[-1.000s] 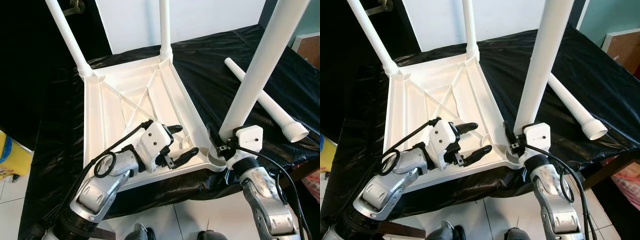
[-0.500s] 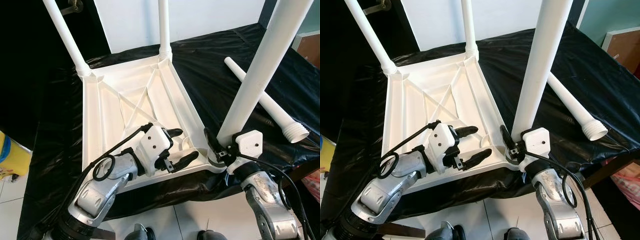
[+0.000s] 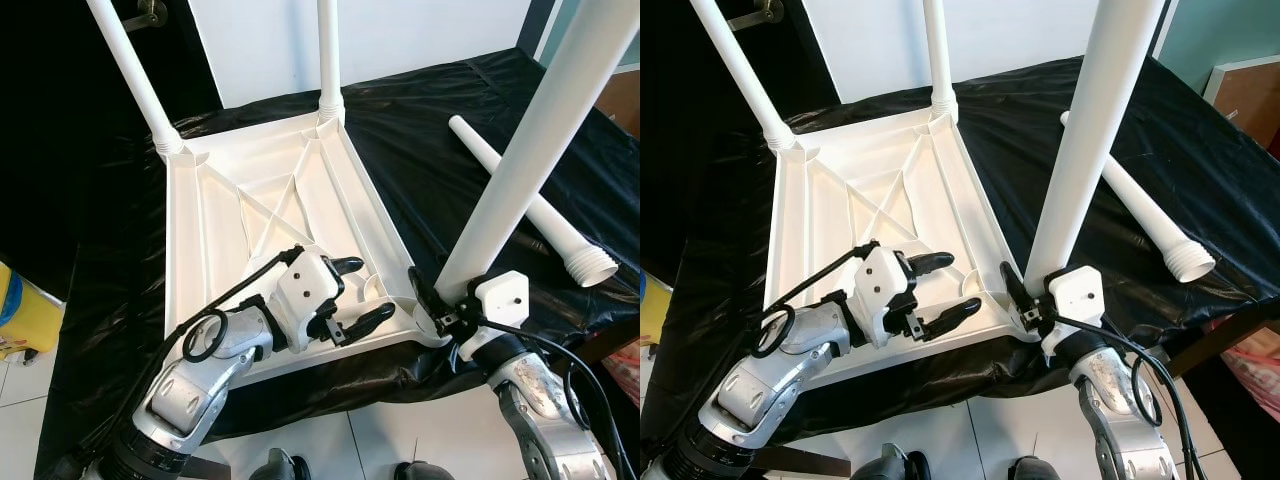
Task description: Building children table
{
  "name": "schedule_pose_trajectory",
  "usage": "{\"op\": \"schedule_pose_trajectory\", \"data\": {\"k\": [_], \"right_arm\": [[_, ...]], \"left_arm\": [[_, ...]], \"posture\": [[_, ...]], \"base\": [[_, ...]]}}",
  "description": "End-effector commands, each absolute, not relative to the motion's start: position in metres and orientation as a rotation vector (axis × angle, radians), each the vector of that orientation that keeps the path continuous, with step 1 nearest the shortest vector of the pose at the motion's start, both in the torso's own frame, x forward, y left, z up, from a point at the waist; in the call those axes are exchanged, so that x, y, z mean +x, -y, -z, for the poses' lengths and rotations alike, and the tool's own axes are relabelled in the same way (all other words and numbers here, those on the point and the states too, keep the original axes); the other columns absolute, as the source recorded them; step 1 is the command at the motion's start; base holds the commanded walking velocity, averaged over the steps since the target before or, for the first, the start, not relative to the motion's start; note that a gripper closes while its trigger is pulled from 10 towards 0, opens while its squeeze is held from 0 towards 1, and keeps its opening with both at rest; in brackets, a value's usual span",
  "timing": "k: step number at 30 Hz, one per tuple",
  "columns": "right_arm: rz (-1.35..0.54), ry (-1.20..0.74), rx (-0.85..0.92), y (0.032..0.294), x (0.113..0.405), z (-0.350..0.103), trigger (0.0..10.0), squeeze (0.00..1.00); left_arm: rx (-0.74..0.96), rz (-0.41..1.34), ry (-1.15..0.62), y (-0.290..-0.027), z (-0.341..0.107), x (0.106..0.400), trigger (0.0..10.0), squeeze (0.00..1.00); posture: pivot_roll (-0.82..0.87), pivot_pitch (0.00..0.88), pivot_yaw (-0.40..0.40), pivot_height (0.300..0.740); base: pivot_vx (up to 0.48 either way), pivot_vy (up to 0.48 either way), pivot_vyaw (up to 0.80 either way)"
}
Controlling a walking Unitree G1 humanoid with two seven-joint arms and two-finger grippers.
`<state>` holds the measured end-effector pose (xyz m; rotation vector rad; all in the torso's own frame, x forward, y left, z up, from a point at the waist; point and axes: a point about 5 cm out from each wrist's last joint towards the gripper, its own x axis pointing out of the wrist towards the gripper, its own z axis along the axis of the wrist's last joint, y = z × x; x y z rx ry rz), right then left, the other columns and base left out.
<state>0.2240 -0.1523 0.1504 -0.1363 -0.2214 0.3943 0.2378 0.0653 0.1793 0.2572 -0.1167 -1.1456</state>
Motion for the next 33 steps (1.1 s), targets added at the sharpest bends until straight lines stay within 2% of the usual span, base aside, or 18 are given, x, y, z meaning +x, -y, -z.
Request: {"op": "schedule_pose_trajectory", "data": {"k": [1, 8, 11, 17, 25, 33], "right_arm": [[-0.405, 0.162, -0.137, 0.153, 0.22, -0.139, 10.0, 0.0], [-0.438, 0.174, -0.183, 0.152, 0.222, -0.138, 10.0, 0.0], [-0.52, 0.202, -0.274, 0.147, 0.222, -0.137, 10.0, 0.0], [-0.573, 0.215, -0.322, 0.144, 0.219, -0.134, 10.0, 0.0], [-0.608, 0.237, -0.282, 0.143, 0.216, -0.13, 10.0, 0.0], [-0.488, 0.273, -0.145, 0.153, 0.218, -0.129, 10.0, 0.0]], "left_arm": [[0.275, 1.223, 0.098, -0.064, -0.178, 0.233, 10.0, 0.0], [0.281, 1.222, 0.101, -0.064, -0.178, 0.235, 10.0, 0.0], [0.287, 1.22, 0.104, -0.065, -0.179, 0.235, 10.0, 0.0], [0.288, 1.216, 0.106, -0.066, -0.18, 0.236, 10.0, 0.0], [0.291, 1.209, 0.106, -0.068, -0.182, 0.236, 10.0, 0.0], [0.298, 1.199, 0.111, -0.069, -0.184, 0.237, 10.0, 0.0]], "posture": [[-0.09, 0.124, 0.078, 0.74], [-0.09, 0.117, 0.081, 0.74], [-0.08, 0.115, 0.081, 0.74], [-0.08, 0.116, 0.081, 0.74], [-0.07, 0.121, 0.082, 0.74], [-0.07, 0.13, 0.09, 0.74]], "base": [[0.0, 0.0, 0.0], [0.0, 0.0, 0.0], [0.0, 0.0, 0.0], [0.0, 0.0, 0.0], [0.0, 0.0, 0.0], [0.0, 0.0, 0.0]]}}
